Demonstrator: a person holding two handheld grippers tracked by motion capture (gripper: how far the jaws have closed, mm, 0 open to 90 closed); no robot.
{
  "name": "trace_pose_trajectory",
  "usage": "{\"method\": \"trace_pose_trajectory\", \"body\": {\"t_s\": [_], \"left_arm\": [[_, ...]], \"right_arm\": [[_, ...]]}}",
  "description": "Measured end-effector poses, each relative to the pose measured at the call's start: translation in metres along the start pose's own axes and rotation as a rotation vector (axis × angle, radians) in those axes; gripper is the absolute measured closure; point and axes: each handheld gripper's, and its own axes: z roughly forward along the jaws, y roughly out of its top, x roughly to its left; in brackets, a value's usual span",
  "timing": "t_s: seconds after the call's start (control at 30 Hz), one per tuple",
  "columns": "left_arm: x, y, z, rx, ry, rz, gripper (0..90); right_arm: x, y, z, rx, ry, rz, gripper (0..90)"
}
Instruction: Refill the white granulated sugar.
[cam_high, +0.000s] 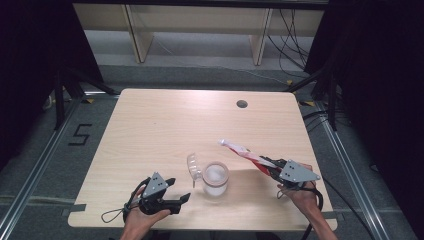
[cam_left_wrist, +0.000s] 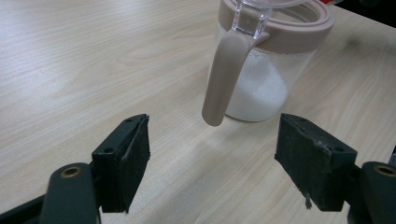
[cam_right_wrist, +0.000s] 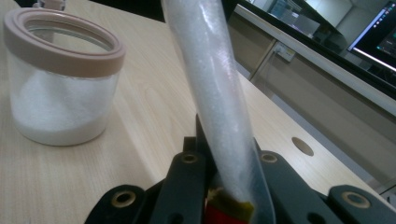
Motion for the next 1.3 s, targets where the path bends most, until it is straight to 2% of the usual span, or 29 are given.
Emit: {"method": "trace_pose_trajectory", "body": {"t_s": [0.07, 0.1, 0.13, 0.17, 0.23, 0.37, 0.4, 0.43, 0.53, 0.57, 0.6, 0.7, 0.83, 0.87, 0.9, 0.97, 1.0, 1.03, 1.13, 1.2, 1.23, 1.27, 1.3], "left_arm": [[-0.001, 0.0, 0.001, -0.013, -0.007, -0.01, 25.5], [-0.001, 0.0, 0.001, -0.012, -0.007, -0.007, 25.5], [-0.001, 0.0, 0.001, -0.012, -0.007, -0.007, 25.5], [-0.001, 0.0, 0.001, -0.012, -0.006, -0.007, 25.5], [-0.001, 0.0, 0.001, -0.013, -0.006, -0.006, 25.6], [-0.001, 0.001, 0.0, -0.008, 0.002, 0.01, 25.6], [-0.001, 0.001, 0.0, -0.007, 0.003, 0.011, 25.7], [-0.001, 0.0, 0.0, -0.008, 0.003, 0.01, 25.7], [-0.001, 0.0, 0.0, -0.008, 0.004, 0.012, 25.7], [-0.001, 0.0, 0.0, -0.007, 0.004, 0.013, 25.7], [-0.001, 0.0, 0.0, -0.006, 0.004, 0.013, 25.7], [-0.001, 0.0, 0.0, -0.008, 0.0, 0.013, 25.8], [-0.001, 0.0, -0.001, -0.009, -0.001, 0.014, 25.9], [-0.002, 0.0, 0.0, -0.015, -0.002, 0.0, 26.0], [-0.002, 0.0, 0.0, -0.017, -0.004, 0.0, 26.0], [-0.002, 0.0, 0.0, -0.016, -0.004, 0.002, 26.0], [-0.002, 0.0, 0.0, -0.018, -0.003, -0.001, 26.1], [-0.002, 0.0, 0.0, -0.017, -0.002, -0.001, 26.1], [-0.002, 0.0, 0.0, -0.017, -0.004, 0.0, 26.1], [-0.002, 0.0, 0.0, -0.013, -0.005, 0.004, 26.2], [-0.002, 0.0, 0.0, -0.014, -0.005, 0.004, 26.2], [-0.002, 0.0, 0.0, -0.013, -0.005, 0.005, 26.2], [-0.002, 0.0, 0.0, -0.015, -0.006, 0.003, 26.2]], "right_arm": [[-0.002, -0.004, 0.0, -0.002, -0.003, 0.041, 86.7], [-0.004, -0.007, 0.0, -0.017, -0.013, 0.035, 86.7], [-0.006, -0.008, 0.0, -0.013, -0.002, 0.043, 86.7], [-0.007, -0.01, 0.001, -0.021, -0.017, 0.05, 86.7], [-0.007, -0.013, 0.0, -0.001, -0.014, 0.092, 86.7], [-0.012, -0.021, 0.002, -0.004, -0.022, 0.095, 86.8], [-0.01, -0.022, 0.001, 0.005, -0.009, 0.137, 86.8], [-0.012, -0.023, 0.002, -0.002, -0.02, 0.124, 86.8], [-0.012, -0.024, 0.002, -0.009, -0.029, 0.138, 86.8], [-0.014, -0.024, 0.001, -0.004, -0.031, 0.119, 86.8], [-0.012, -0.025, 0.002, 0.002, -0.026, 0.147, 86.8], [-0.013, -0.027, 0.002, 0.02, -0.02, 0.15, 86.8], [-0.014, -0.03, 0.0, 0.011, -0.019, 0.176, 86.9], [-0.013, -0.031, 0.0, 0.011, -0.035, 0.202, 86.9], [-0.016, -0.033, -0.001, 0.017, -0.027, 0.193, 86.9], [-0.016, -0.035, -0.003, 0.014, -0.02, 0.21, 86.8], [-0.016, -0.035, -0.003, 0.014, -0.024, 0.196, 86.8], [-0.014, -0.035, -0.004, 0.023, -0.02, 0.209, 86.8], [-0.015, -0.037, -0.004, 0.022, -0.023, 0.192, 86.6], [-0.015, -0.038, -0.004, 0.016, -0.033, 0.205, 86.6], [-0.017, -0.038, -0.006, 0.026, -0.022, 0.229, 86.6], [-0.017, -0.039, -0.007, 0.024, -0.032, 0.244, 86.6], [-0.018, -0.04, -0.007, 0.022, -0.035, 0.241, 86.7]]}}
